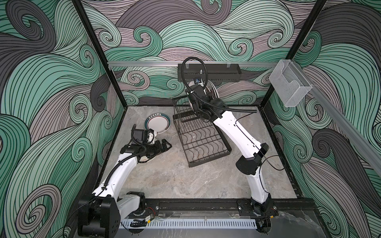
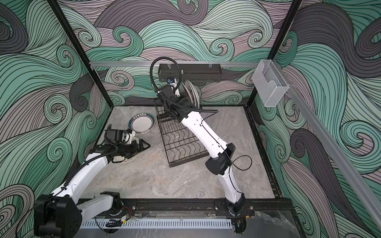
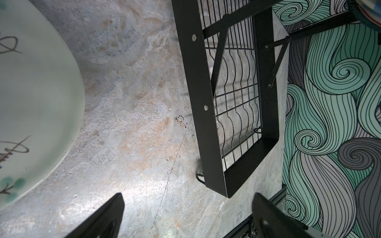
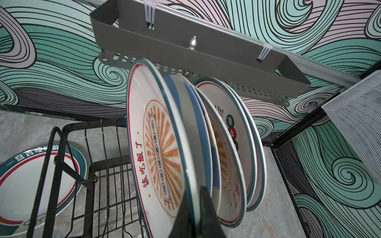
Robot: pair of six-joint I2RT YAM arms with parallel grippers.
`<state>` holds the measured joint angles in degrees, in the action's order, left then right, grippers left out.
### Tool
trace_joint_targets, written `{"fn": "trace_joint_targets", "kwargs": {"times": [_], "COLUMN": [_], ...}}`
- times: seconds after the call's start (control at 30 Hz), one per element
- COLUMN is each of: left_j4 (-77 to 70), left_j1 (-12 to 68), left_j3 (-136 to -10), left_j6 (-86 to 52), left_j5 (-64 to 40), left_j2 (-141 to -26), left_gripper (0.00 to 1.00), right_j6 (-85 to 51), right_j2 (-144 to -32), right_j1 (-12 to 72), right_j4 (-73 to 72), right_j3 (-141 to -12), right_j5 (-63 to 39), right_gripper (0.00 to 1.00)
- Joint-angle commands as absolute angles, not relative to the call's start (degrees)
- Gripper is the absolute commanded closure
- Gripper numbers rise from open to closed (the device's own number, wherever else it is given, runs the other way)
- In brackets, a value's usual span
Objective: Load plates into a dish rack
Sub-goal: Rotate the dish rack at the top-center of the table.
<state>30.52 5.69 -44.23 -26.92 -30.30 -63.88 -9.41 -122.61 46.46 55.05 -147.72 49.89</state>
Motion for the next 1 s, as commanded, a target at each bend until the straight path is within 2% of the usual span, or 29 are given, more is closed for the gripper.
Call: {"fn": "trace_joint_targets", "kwargs": {"times": [0.0,0.8,0.87,0.9,0.97], "left_j4": [31.82,33.3,33.22,33.17,33.06], "left_j1": [6.15,7.01,7.03,6.99,7.02], "left_j3": [-45.67,-46.34,-46.3,-46.31,-46.31], "left_j6": [-25.95,-25.17,-25.25,-25.3,-25.33], "left_j5": [-31.2,-30.15,-30.23,-30.23,-30.15], "left_j2": [-63.2,-63.18,-63.37,-63.52,-63.7], "left_gripper": [0.01,0.01,0.01,0.01,0.01], "right_j6": [-9.14,-11.22,-10.85,-10.9,-11.18], "right_j2": [-121.63,-126.83,-126.59,-126.41,-126.14], "right_j1": [45.35,44.65,44.7,44.69,44.69], "right_j4": [54.67,55.95,56.02,56.07,56.0], "right_j3": [-148.1,-148.53,-148.38,-148.07,-147.64], "right_j5": [53.57,48.68,47.24,46.34,45.83], "right_gripper": [1.0,1.0,0.87,0.85,0.87]}}
